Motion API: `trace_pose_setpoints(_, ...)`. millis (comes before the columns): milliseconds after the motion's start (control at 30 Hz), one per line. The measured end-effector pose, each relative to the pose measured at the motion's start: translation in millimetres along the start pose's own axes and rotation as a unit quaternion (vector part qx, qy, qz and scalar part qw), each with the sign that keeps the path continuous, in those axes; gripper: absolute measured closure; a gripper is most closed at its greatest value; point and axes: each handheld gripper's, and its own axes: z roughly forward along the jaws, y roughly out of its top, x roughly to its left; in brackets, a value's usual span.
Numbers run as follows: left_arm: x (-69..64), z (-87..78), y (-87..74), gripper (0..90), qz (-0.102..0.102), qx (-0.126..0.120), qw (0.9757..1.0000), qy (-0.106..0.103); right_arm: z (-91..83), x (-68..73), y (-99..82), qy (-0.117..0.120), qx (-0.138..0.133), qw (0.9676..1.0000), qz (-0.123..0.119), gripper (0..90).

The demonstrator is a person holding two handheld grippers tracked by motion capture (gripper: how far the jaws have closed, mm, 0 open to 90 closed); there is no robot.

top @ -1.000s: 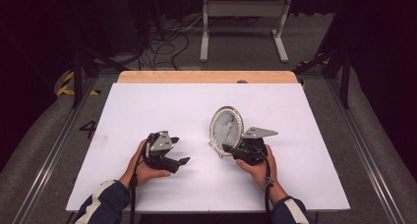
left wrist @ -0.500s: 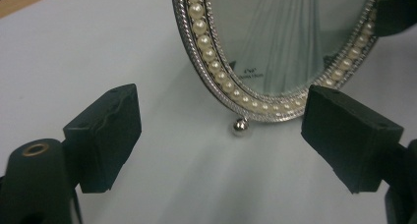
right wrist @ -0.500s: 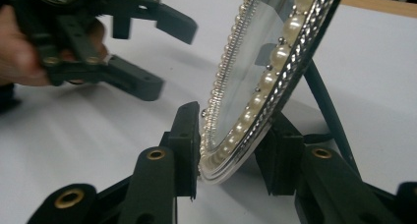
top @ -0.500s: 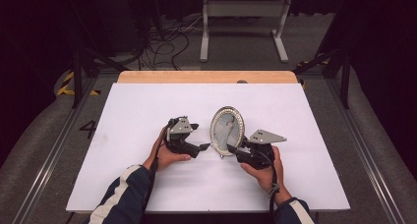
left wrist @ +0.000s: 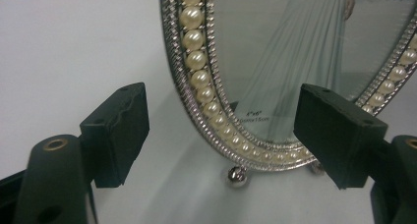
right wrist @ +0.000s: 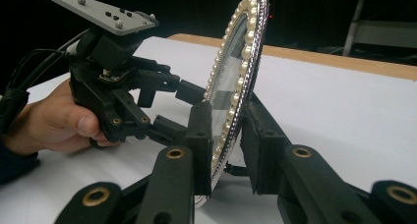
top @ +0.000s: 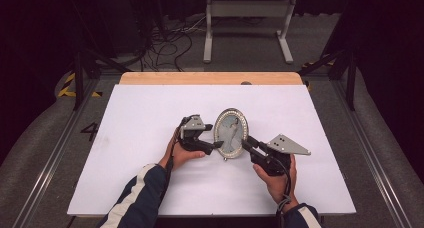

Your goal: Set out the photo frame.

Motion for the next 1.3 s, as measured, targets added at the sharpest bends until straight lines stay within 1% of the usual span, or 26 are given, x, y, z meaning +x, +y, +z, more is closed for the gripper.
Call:
trace_pose_setpoints(67,-1.1,3.2,-0.1,22.5,0.0,0.006,1.0,-0.003,0.9,-1.0,-0.6,-0.004,0.002,1.0,0.001,78.7)
trace_pose_setpoints(100,-0.8,4.0,-0.3,23.3,0.0,0.007,1.0,-0.007,2.3,-2.5,-0.9,0.003,0.003,1.0,0.002,78.9)
trace_pose_setpoints(233,0.5,3.9,-0.9,29.0,0.001,0.006,0.9996,-0.026,4.0,-3.8,0.8,0.009,0.006,0.9999,-0.002,79.8)
trace_pose_setpoints(267,-0.1,4.0,-0.9,29.9,0.001,0.009,0.9996,-0.025,4.3,-4.2,1.0,0.011,0.006,0.9999,-0.001,80.2)
trace_pose_setpoints(333,1.7,2.0,-0.6,32.5,0.01,0.014,0.9996,-0.023,4.9,-5.6,1.1,0.013,0.007,0.9999,0.003,80.4)
trace_pose_setpoints(367,2.7,0.3,-1.1,34.5,0.005,0.013,0.9995,-0.028,5.0,-5.4,1.1,0.009,0.009,0.9999,0.001,80.3)
trace_pose_setpoints(400,2.7,0.3,-1.1,35.8,0.005,0.013,0.9995,-0.028,5.0,-5.4,1.1,0.009,0.009,0.9999,0.001,80.3)
trace_pose_setpoints(433,4.2,-1.8,-1.6,35.8,0.002,0.014,0.9994,-0.032,5.3,-6.3,1.0,0.006,0.01,0.9999,0.0,80.4)
trace_pose_setpoints(533,5.2,-4.5,-2.6,36.9,-0.002,0.017,0.9992,-0.038,6.8,-9.9,0.0,0.009,0.013,0.9998,0.008,80.4)
trace_pose_setpoints(567,5.8,-5.7,-2.8,36.9,0.0,0.018,0.9991,-0.039,7.5,-10.4,0.2,0.009,0.014,0.9998,0.008,80.4)
trace_pose_setpoints(633,5.2,-7.9,-3.5,37.2,-0.003,0.021,0.999,-0.038,9.1,-11.0,0.6,0.006,0.016,0.9998,0.009,80.3)
trace_pose_setpoints(700,5.3,-9.4,-3.7,37.2,0.003,0.024,0.999,-0.036,10.9,-12.4,0.3,0.007,0.015,0.9998,0.013,80.2)
trace_pose_setpoints(733,4.2,-10.7,-3.7,37.2,0.004,0.028,0.9991,-0.033,11.5,-12.7,0.4,0.006,0.015,0.9998,0.014,80.2)
trace_pose_setpoints(800,2.1,-12.1,-3.7,38.6,0.016,0.034,0.9991,-0.022,13.3,-13.2,1.0,0.004,0.015,0.9998,0.015,80.1)
trace_pose_setpoints(867,2.1,-13.4,-2.8,38.8,0.02,0.037,0.9989,-0.019,14.3,-13.8,1.6,0.004,0.016,0.9997,0.017,80.0)
trace_pose_setpoints(933,3.0,-15.2,-1.4,39.2,0.021,0.027,0.9993,-0.014,14.4,-14.0,1.7,0.005,0.017,0.9997,0.016,80.0)
trace_pose_setpoints(967,2.9,-16.0,-0.1,38.8,0.02,0.018,0.9996,-0.008,14.4,-13.8,1.8,0.004,0.017,0.9997,0.015,80.0)
trace_pose_setpoints(1033,2.6,-17.1,2.6,37.6,0.023,0.008,0.9997,0.0,14.3,-13.3,2.0,0.002,0.018,0.9997,0.014,79.9)
trace_pose_setpoints(1067,2.1,-17.4,4.0,36.6,0.024,0.005,0.9997,0.006,14.1,-13.2,2.0,0.002,0.018,0.9997,0.014,79.9)
trace_pose_setpoints(1100,2.8,-17.1,5.9,36.1,0.022,0.006,0.9997,0.006,13.9,-13.1,1.8,0.002,0.018,0.9997,0.016,79.9)
trace_pose_setpoints(1167,5.2,-17.3,9.2,34.3,0.016,0.0,0.9998,0.015,13.5,-12.2,1.5,-0.002,0.018,0.9997,0.016,79.7)
trace_pose_setpoints(1233,8.4,-18.6,12.8,34.9,0.01,-0.008,0.9998,0.016,12.6,-9.8,0.9,-0.014,0.016,0.9997,0.013,78.9)
trace_pose_setpoints(1300,8.3,-18.8,13.5,36.8,0.009,-0.012,0.9997,0.018,11.3,-8.9,0.1,-0.019,0.013,0.9996,0.017,76.6)
